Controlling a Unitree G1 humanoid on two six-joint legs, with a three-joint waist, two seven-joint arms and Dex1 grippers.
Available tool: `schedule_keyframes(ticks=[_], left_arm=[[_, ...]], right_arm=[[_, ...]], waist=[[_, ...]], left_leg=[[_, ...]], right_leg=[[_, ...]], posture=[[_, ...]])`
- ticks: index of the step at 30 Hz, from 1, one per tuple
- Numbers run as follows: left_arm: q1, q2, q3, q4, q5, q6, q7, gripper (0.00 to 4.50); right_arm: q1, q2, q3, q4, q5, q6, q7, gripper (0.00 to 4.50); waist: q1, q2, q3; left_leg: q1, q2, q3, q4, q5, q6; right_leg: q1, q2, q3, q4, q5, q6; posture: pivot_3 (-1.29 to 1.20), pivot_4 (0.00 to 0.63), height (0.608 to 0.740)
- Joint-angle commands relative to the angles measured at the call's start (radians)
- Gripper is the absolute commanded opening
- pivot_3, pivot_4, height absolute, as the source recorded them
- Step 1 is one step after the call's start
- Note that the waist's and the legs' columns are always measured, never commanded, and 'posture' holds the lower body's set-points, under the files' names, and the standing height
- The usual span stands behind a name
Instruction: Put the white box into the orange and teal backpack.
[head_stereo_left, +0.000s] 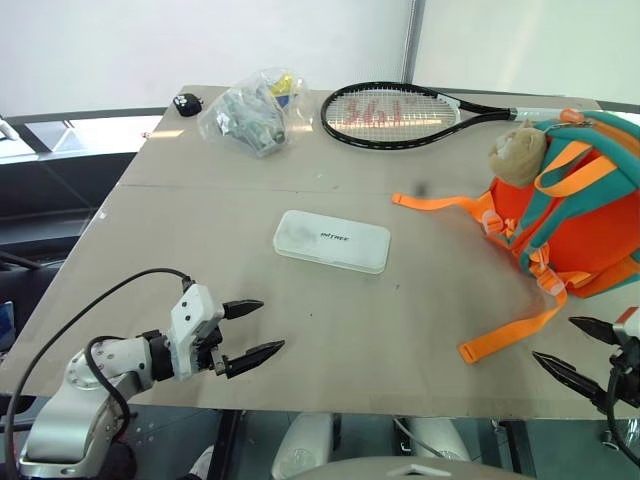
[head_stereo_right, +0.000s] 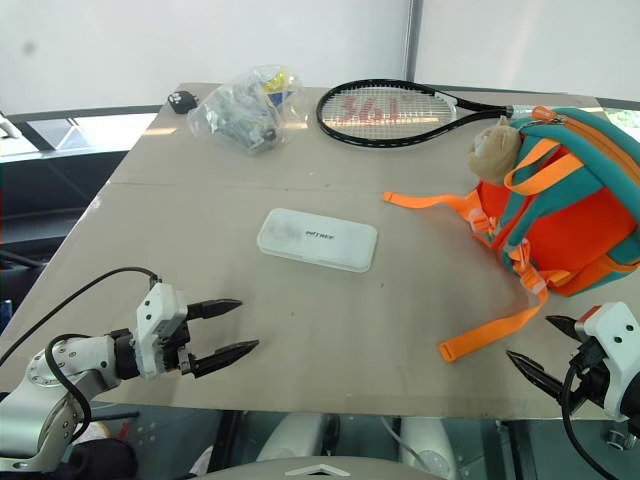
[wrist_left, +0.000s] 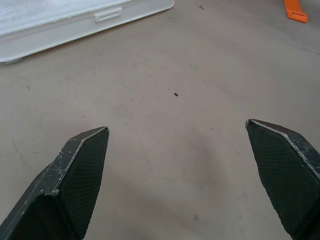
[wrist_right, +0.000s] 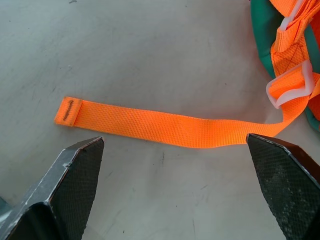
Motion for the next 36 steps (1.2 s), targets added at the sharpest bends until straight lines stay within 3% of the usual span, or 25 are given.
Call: schedule_keyframes(ticks=[1, 10, 13, 21, 28, 32, 36], left_arm=[[-0.020, -0.010, 0.037, 0.006, -0.003, -0.020, 0.029, 4.48], [-0.173, -0.072, 0.065, 0.021, -0.083, 0.124, 0.192, 4.48], [-0.225, -0.073, 0.080, 0.028, -0.128, 0.202, 0.234, 4.50], [-0.334, -0.056, 0.094, 0.090, -0.146, 0.310, 0.297, 4.50], [-0.485, -0.016, 0.061, 0.222, -0.150, 0.459, 0.314, 4.50], [-0.655, -0.003, 0.031, 0.356, -0.180, 0.692, 0.371, 4.50], [-0.826, -0.011, -0.034, 0.525, -0.140, 0.768, 0.365, 4.50]], right_arm=[[-0.052, -0.012, -0.026, -0.065, 0.026, 0.024, -0.044, 4.50], [-0.330, -0.041, 0.178, -0.243, 0.122, 0.234, -0.253, 4.50], [-0.470, 0.005, 0.291, -0.211, 0.183, 0.308, -0.332, 3.75], [-0.720, 0.088, 0.647, -0.014, -0.006, 0.260, -0.408, 0.13], [-0.974, 0.219, 0.941, 0.300, -0.290, 0.182, -0.482, 0.02], [-1.064, 0.290, 0.999, 0.411, -0.358, 0.131, -0.469, 0.02], [-1.112, 0.326, 1.007, 0.451, -0.384, 0.110, -0.436, 0.02]], waist=[[0.000, 0.000, 0.000], [0.001, 0.000, 0.001], [-0.001, 0.000, 0.001], [-0.005, 0.000, 0.001], [-0.020, 0.000, 0.001], [-0.025, 0.000, 0.001], [-0.030, -0.001, 0.001]], left_leg=[[0.000, 0.000, 0.000, 0.000, 0.000, 0.000], [0.000, 0.000, -0.003, 0.001, 0.000, -0.001], [-0.001, 0.000, -0.003, 0.001, 0.000, -0.001], [-0.004, -0.001, -0.003, 0.000, 0.003, -0.005], [-0.006, -0.002, -0.004, 0.000, 0.004, -0.007], [-0.008, -0.003, -0.006, 0.001, 0.004, -0.007], [-0.015, -0.004, -0.006, 0.001, 0.004, -0.008]], right_leg=[[0.000, 0.000, 0.000, 0.000, 0.000, 0.000], [0.000, 0.002, -0.003, 0.001, 0.002, 0.002], [0.000, 0.001, -0.003, 0.000, 0.002, 0.002], [-0.004, 0.001, -0.003, 0.000, 0.002, 0.002], [-0.007, 0.001, -0.003, 0.001, 0.002, 0.002], [-0.010, 0.002, -0.005, 0.004, 0.003, 0.002], [-0.018, 0.001, -0.005, 0.007, 0.003, 0.002]], posture=[[0.00, 0.150, 0.740], [0.00, 0.150, 0.740], [0.00, 0.150, 0.740], [0.00, 0.150, 0.740], [0.00, 0.150, 0.740], [0.00, 0.150, 0.740], [0.00, 0.150, 0.740]])
